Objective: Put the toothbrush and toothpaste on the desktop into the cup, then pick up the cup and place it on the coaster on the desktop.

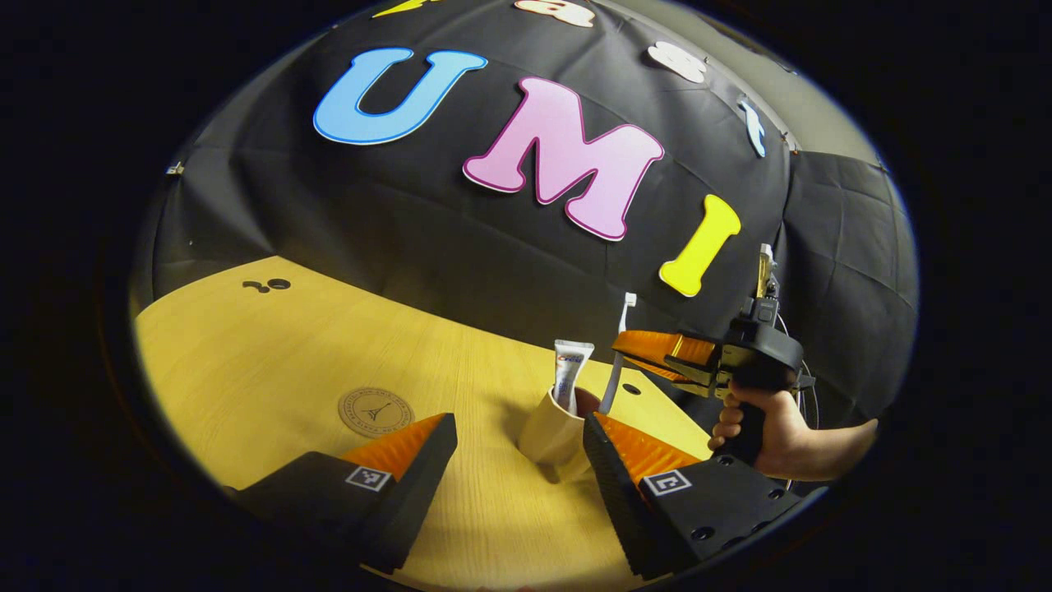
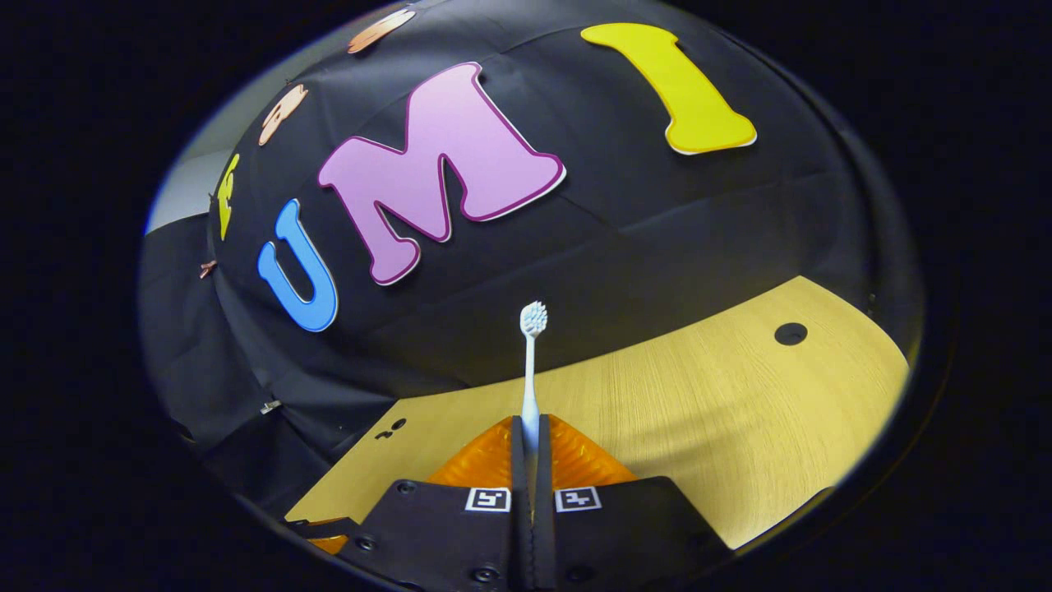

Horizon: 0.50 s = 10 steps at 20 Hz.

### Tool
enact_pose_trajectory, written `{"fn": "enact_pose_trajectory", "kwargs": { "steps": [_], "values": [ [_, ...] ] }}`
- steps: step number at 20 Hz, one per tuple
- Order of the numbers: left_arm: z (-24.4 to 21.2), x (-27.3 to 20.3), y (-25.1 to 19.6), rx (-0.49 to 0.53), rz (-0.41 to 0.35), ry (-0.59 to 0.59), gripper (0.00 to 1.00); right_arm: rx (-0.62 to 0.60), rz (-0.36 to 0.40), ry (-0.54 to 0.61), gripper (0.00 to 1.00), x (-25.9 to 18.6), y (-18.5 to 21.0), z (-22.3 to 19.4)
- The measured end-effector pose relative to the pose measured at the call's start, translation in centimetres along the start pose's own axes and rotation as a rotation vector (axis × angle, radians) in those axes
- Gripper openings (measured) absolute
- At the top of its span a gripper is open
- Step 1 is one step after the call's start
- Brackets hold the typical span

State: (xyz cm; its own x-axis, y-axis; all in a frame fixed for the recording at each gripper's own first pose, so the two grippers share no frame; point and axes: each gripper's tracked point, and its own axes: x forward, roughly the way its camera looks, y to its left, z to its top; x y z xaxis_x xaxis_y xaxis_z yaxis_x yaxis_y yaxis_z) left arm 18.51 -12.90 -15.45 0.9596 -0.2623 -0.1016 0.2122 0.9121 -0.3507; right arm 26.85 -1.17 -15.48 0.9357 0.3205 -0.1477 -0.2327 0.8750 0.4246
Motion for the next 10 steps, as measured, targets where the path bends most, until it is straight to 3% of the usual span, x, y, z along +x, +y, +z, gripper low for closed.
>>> {"fn": "enact_pose_trajectory", "kwargs": {
  "steps": [5, 10],
  "values": [
    [-2.0, 0.3, 0.5, 0.037, -0.008, 0.033, 0.95, -0.022, 0.023, -0.018, 0.05, 0.9, 0.4, -2.1],
    [-4.2, 0.5, 0.5, 0.061, -0.018, 0.075, 0.96, -0.064, -0.004, -0.051, 0.05, 0.0, -0.4, -4.2]
  ]
}}
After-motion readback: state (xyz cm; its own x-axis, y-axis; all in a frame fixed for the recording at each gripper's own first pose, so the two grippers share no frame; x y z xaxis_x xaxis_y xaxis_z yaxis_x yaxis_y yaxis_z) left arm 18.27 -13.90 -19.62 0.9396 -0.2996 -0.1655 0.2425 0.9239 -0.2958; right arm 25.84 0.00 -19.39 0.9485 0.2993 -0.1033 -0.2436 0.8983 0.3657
